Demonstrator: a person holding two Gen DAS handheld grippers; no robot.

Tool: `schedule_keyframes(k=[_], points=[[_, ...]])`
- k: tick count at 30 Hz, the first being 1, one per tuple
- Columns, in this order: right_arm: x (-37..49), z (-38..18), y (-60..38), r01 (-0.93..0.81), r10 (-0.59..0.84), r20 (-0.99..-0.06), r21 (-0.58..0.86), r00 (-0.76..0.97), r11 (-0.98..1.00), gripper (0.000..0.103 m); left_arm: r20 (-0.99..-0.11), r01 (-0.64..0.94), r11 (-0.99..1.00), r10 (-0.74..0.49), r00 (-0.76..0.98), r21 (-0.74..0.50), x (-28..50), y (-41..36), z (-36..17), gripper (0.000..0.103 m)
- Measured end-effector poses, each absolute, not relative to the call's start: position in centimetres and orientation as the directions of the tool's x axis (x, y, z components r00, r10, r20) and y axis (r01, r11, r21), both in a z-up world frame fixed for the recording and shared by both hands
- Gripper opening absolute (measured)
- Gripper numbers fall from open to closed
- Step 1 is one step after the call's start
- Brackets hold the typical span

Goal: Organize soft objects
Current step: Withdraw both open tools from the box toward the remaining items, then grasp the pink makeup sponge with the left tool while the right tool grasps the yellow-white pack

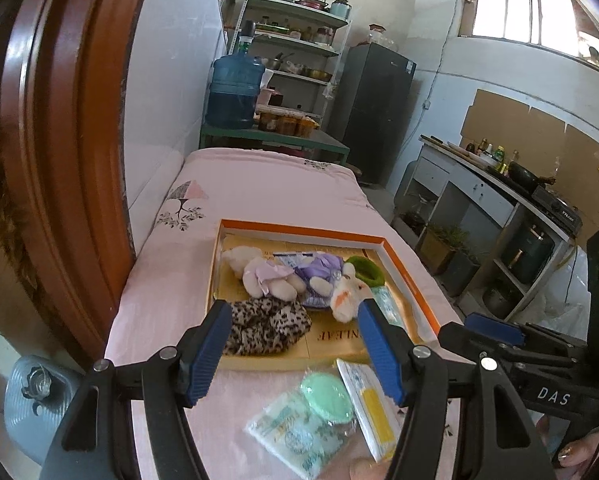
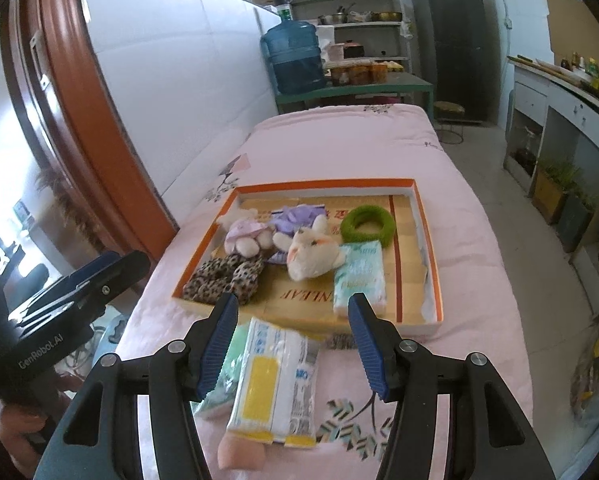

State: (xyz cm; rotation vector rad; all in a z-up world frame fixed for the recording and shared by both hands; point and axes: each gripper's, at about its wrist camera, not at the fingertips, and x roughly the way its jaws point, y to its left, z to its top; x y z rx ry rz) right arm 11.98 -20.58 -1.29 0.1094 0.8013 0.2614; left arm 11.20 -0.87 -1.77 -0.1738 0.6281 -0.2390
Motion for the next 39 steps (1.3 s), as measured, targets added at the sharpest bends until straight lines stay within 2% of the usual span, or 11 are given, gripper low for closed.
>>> schedule_keyframes(k=[6, 15, 18, 23, 34, 39], points=[[10.5, -2.0, -20.1, -0.197, 0.287, -0.708, 0.208, 0.645, 0.958, 0.065, -0.552, 0.158, 0.956, -0.273, 0.788, -0.248, 9.2, -0.4, -2.4, 0.065], [9.6, -4.3, -19.7, -0.193, 0.291, -0.748, 0.218, 0.597, 0.957, 0.068, -0.569, 0.163, 0.955, -0.279, 0.774, -0.246, 7.3, -0.1, -4.3, 0.065], [9.8, -5.8, -19.3, -0.188, 0.302, -0.771, 0.237, 0.561, 0.953, 0.073, -0.572, 0.172, 0.956, -0.280, 0.771, -0.237, 6.5, -0.2, -4.9, 0.065], [10.5, -7.9, -18.3, -0.197, 0.324, -0.802, 0.259, 0.502, 0.946, 0.074, -0.581, 0.175, 0.953, -0.290, 0.761, -0.247, 5.5, -0.3, -5.9, 0.065], [11.3, -9.9, -15.5, -0.243, 0.162, -0.854, 0.043, 0.494, 0.969, 0.074, -0.575, 0.233, 0.944, -0.327, 0.750, -0.234, 2.6, -1.5, -6.9, 0.065], [11.6, -10.7, -14.9, -0.271, 0.142, -0.864, 0.007, 0.483, 0.963, 0.074, -0.568, 0.246, 0.942, -0.334, 0.752, -0.228, 1.7, -1.7, -7.1, 0.065]])
